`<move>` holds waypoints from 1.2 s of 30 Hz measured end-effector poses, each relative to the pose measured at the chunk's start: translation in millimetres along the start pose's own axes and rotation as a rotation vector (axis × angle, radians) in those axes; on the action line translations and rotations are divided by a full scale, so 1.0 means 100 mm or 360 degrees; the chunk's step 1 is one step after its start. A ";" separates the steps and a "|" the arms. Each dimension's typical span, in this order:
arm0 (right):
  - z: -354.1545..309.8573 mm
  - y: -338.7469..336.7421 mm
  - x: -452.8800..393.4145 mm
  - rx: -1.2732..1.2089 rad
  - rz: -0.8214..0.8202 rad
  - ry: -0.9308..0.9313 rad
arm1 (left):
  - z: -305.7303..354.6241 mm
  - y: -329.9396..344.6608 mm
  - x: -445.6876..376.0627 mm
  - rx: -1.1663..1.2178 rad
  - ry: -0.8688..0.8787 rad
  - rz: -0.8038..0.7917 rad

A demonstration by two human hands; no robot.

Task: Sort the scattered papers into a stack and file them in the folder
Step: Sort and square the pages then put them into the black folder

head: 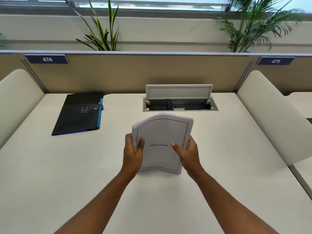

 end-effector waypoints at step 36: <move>-0.09 -0.03 -0.12 -0.0184 0.0035 0.0029 | 0.12 0.07 -0.04 -0.0041 -0.0024 -0.0075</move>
Point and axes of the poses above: each hand's wrist, its own x-axis away from the middle knuckle, its own y-axis out of the palm, z = x × y, the point moved 2 cm from there along -x, towards the middle knuckle, and after that the axes turned 2 degrees about -y, right-handed, at the moved point
